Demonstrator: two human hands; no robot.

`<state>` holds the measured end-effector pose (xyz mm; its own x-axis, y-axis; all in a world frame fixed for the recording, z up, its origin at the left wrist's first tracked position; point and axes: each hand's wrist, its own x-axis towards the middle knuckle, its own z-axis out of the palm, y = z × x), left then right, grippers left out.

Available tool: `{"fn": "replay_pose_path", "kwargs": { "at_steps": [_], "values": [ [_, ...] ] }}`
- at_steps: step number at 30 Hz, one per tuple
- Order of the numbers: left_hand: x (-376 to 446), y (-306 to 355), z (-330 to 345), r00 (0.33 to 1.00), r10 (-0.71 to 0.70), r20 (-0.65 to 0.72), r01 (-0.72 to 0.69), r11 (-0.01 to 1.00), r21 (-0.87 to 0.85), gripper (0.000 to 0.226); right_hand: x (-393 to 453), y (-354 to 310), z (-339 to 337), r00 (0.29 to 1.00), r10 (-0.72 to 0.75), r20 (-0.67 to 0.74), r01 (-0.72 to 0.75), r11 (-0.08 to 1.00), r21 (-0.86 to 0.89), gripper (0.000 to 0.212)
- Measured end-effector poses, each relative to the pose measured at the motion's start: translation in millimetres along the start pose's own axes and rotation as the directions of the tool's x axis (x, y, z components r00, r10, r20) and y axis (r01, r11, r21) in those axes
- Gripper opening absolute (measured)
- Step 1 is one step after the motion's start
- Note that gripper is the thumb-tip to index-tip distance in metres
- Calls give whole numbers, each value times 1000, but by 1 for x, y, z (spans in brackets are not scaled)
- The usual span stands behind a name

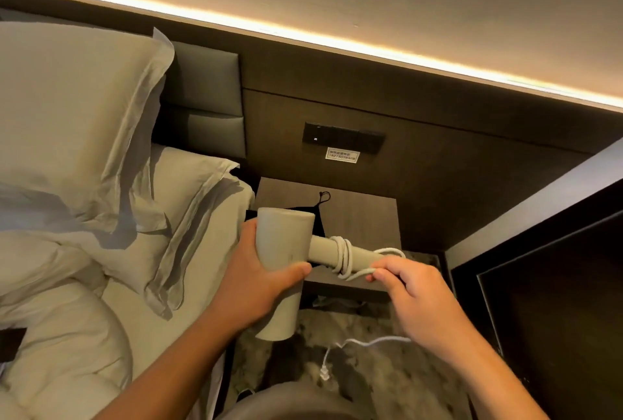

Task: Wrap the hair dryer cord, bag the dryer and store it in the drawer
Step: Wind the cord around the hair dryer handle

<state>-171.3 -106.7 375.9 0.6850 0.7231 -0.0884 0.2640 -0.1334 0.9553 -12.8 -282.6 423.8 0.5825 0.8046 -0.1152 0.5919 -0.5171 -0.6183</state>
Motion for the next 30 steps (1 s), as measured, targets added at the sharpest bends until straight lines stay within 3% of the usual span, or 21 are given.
{"fn": "replay_pose_path", "kwargs": {
  "at_steps": [6, 12, 15, 20, 26, 30],
  "values": [
    [13, 31, -8, 955, -20, 295, 14, 1000, 20, 85, -10, -14, -46, 995, -103, 5, 102, 981, -167, 7],
    [9, 48, -5, 876, 14, 482, 70, 985, -156, 71, -18, -17, -80, 992, -71, -100, 69, 997, -21, 13],
    [14, 58, -4, 844, 28, 535, 103, 972, -213, 70, -20, -14, -84, 993, -88, -82, 92, 995, 48, 13],
    [11, 59, 8, 794, -18, 608, 285, 894, -347, 67, -18, -6, -93, 990, -119, -74, 130, 979, 160, 23],
    [16, 67, 21, 804, -14, 594, 243, 920, -307, 60, -17, 16, -95, 992, -127, -23, 129, 981, 141, 16],
    [16, 72, 29, 762, -8, 647, 348, 848, -400, 63, -15, 25, -104, 990, -134, -51, 144, 927, 345, 23]
  ]
}}
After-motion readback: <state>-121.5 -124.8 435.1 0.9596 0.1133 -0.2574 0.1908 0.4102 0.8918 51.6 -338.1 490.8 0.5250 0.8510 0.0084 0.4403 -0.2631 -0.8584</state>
